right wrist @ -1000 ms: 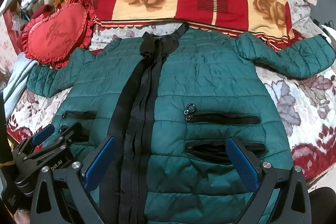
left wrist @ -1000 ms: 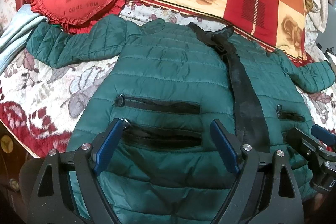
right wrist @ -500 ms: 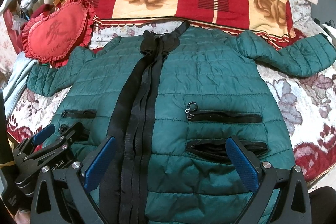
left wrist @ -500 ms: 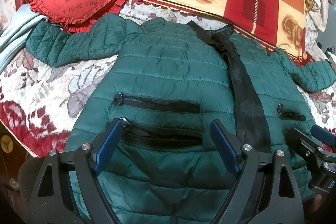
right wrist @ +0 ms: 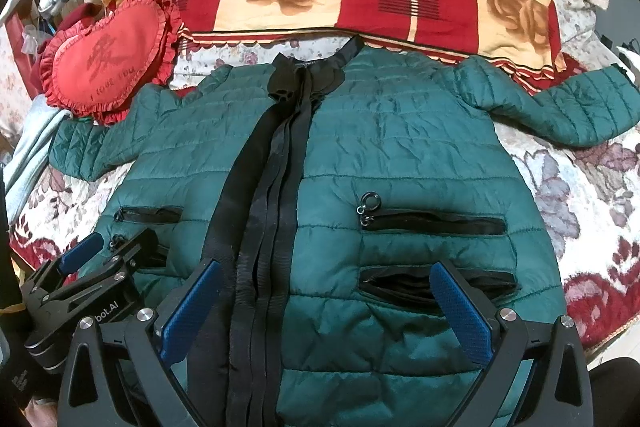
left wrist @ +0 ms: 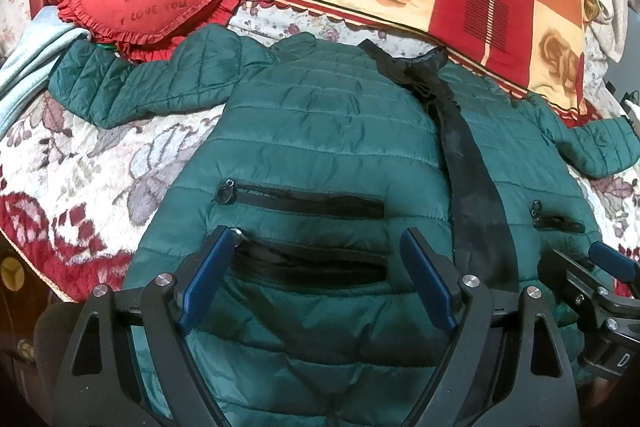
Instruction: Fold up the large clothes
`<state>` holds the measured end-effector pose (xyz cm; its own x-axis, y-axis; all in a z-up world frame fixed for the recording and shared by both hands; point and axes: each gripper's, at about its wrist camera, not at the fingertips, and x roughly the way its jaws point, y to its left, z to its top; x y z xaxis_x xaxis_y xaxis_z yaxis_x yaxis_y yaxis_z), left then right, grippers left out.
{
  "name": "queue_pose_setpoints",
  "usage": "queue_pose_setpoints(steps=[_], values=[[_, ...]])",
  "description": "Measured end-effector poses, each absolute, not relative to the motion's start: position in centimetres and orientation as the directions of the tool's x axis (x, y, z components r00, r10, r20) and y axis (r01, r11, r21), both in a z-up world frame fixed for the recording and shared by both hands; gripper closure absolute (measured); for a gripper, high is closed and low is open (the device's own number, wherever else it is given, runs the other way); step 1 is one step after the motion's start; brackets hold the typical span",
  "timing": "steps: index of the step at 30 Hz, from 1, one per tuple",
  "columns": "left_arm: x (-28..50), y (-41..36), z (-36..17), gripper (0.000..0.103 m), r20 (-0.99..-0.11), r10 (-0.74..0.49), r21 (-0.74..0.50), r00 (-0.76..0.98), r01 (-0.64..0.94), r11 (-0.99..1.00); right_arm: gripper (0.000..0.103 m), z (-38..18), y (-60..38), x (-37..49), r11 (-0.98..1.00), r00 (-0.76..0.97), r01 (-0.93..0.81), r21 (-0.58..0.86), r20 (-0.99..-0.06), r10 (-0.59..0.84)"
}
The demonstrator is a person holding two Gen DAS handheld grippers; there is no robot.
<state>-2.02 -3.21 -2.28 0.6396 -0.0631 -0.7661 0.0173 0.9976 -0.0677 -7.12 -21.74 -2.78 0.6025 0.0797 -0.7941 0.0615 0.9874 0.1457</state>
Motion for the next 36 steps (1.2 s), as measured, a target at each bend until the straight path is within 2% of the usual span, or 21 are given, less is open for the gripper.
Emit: queue_pose_setpoints(steps=[36], values=[[-0.1,-0.7,-1.8,0.018,-0.783,-0.047,-0.088,0.621,-0.035,0.995,0.0,-3.2,-20.0,-4.8,0.989,0.577,-0.006,0.145,-0.808,0.122]])
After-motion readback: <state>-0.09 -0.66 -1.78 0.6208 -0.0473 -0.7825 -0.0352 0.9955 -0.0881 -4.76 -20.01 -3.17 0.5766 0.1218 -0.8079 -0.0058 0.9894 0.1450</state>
